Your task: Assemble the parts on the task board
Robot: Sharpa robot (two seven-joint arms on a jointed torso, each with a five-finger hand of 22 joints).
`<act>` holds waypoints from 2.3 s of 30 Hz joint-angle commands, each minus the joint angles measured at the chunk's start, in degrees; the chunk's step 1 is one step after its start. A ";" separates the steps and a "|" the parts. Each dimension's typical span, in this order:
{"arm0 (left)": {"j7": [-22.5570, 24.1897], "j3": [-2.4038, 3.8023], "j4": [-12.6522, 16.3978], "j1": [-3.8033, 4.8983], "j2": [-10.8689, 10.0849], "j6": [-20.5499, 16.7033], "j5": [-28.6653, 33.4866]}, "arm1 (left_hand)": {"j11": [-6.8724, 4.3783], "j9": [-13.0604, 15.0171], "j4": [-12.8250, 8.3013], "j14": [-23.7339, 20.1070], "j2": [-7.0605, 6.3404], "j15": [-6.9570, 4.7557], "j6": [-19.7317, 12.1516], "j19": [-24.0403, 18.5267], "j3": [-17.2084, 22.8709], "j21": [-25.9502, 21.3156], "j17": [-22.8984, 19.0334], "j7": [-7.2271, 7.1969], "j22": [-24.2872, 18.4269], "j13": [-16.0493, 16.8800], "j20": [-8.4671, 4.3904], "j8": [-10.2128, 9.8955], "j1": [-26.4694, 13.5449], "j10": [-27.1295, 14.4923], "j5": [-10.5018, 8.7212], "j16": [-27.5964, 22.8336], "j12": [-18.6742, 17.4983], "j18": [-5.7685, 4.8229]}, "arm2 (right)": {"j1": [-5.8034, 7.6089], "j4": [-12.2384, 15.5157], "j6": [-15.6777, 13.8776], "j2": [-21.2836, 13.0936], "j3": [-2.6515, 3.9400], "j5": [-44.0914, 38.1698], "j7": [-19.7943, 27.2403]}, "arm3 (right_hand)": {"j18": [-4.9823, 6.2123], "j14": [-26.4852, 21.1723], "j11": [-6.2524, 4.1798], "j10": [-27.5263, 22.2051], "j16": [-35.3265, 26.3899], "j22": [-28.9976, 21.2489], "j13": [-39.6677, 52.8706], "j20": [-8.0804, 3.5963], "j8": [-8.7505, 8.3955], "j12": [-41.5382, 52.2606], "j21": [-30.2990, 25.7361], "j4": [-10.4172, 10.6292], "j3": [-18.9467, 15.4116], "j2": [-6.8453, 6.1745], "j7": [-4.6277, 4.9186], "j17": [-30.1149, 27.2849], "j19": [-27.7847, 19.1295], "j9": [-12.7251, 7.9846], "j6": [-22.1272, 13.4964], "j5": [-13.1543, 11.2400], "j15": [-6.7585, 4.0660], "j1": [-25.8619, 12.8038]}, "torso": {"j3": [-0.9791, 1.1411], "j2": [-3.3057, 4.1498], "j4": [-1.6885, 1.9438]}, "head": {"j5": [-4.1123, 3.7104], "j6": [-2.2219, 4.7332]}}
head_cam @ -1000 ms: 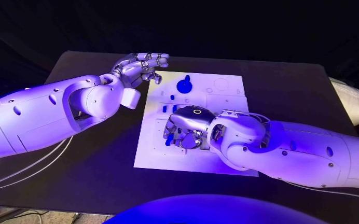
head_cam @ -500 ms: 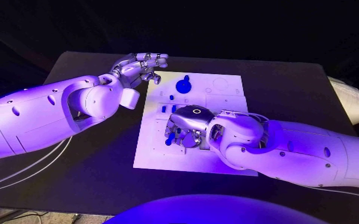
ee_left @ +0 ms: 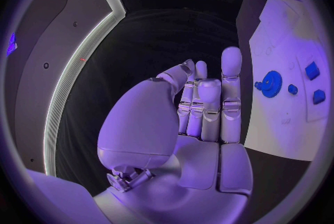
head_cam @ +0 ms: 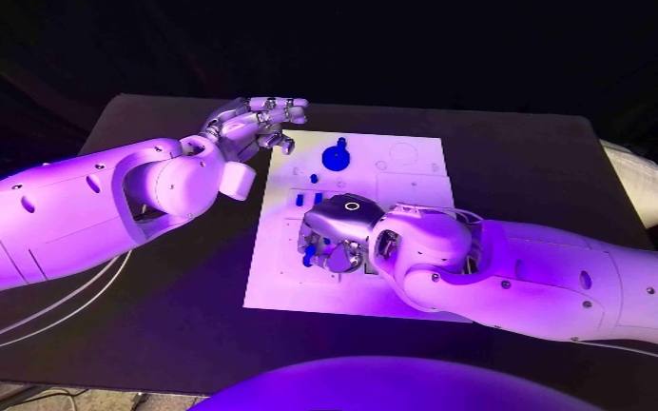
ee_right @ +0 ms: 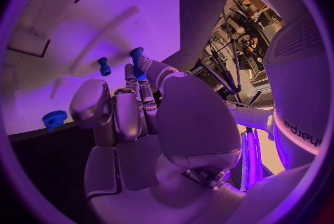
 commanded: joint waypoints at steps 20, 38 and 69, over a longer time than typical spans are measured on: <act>0.01 0.03 0.02 0.00 -0.05 1.09 -0.18 | 0.00 -0.10 -0.07 -0.30 0.09 0.01 -0.38 -0.41 -0.32 0.04 -0.05 0.15 0.00 0.10 0.05 0.37 0.36 -0.30 0.35 0.09 0.38 1.06 | -0.14 0.45 -4.94 -1.33 -0.34 -0.58 0.68 | 0.29 1.86 2.88 -15.28 0.01 -3.94 -0.11 2.94 -0.92 -0.79 -2.51 3.25 -12.77 -3.65 3.38 -0.87 -1.40 -1.57 -15.48 2.28 3.03 -3.05 | 0.03 -0.03 0.04 | -0.19 0.27; -0.07 0.00 0.03 0.00 -0.40 0.85 -0.18 | 0.00 -0.10 -0.07 -0.30 0.09 0.01 -0.38 -0.41 -0.32 0.04 -0.05 0.15 0.00 0.10 0.05 0.37 0.36 -0.30 0.35 0.09 0.38 1.06 | 4.87 10.76 -16.44 -23.60 0.63 21.79 1.86 | -1.53 3.69 -0.87 3.15 5.70 6.79 2.74 0.82 0.59 9.46 4.78 6.51 -13.84 -0.94 1.01 6.48 2.49 -0.97 -7.96 6.48 0.22 -2.32 | -0.10 -0.17 -0.75 | -2.47 1.46; 0.09 -0.45 0.13 0.00 -0.22 1.36 -0.18 | 0.00 -0.10 -0.07 -0.30 0.09 0.01 -0.38 -0.41 -0.32 0.04 -0.05 0.15 0.00 0.10 0.05 0.37 0.36 -0.30 0.35 0.09 0.38 1.06 | 3.29 12.60 -5.48 -31.89 -2.75 15.23 -13.62 | -3.39 5.04 -3.19 9.48 13.05 17.89 65.71 -1.27 8.23 64.56 12.38 16.50 -31.34 0.95 -1.69 16.86 4.98 5.68 -7.89 11.70 -1.72 -10.20 | -0.04 -0.10 -2.31 | -3.20 2.17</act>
